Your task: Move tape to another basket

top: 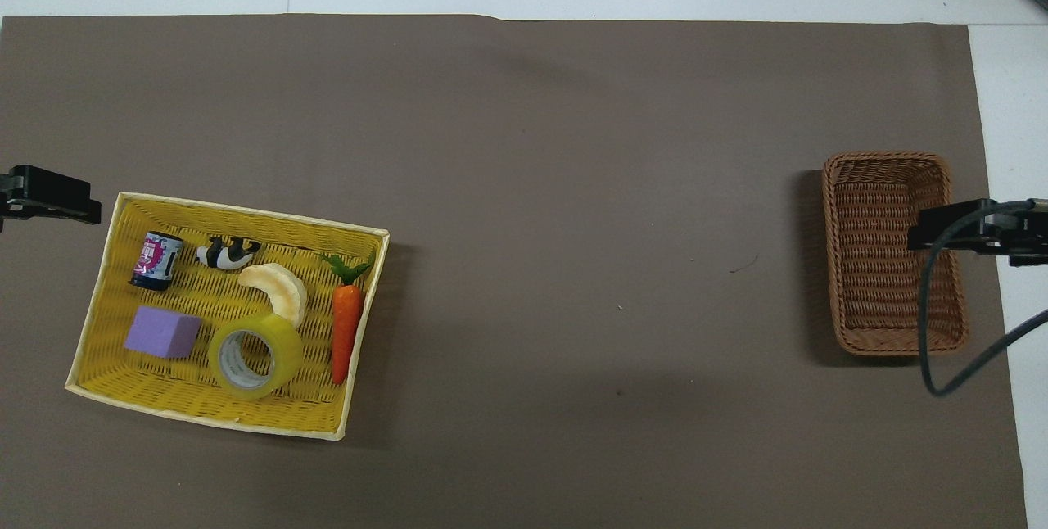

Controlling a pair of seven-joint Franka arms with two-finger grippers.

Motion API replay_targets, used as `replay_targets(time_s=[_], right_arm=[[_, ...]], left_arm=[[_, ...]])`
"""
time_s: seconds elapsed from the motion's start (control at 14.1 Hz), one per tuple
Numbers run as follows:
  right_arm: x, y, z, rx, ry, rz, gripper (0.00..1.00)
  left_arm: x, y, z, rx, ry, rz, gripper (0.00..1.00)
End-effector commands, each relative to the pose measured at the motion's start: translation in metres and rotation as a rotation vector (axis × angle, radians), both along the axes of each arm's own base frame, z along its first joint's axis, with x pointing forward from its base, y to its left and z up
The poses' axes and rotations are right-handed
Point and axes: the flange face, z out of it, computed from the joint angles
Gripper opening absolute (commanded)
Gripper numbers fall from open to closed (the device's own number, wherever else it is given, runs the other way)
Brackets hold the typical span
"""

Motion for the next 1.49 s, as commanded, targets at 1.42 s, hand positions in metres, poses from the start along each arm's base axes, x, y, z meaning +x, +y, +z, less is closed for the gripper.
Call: replay_targets(time_s=[1.42], right_arm=[[-0.002, -0.002, 0.000, 0.014, 0.008, -0.011, 1.00]], left_arm=[[-0.010, 0.052, -0.006, -0.034, 0.051, -0.092, 1.00]])
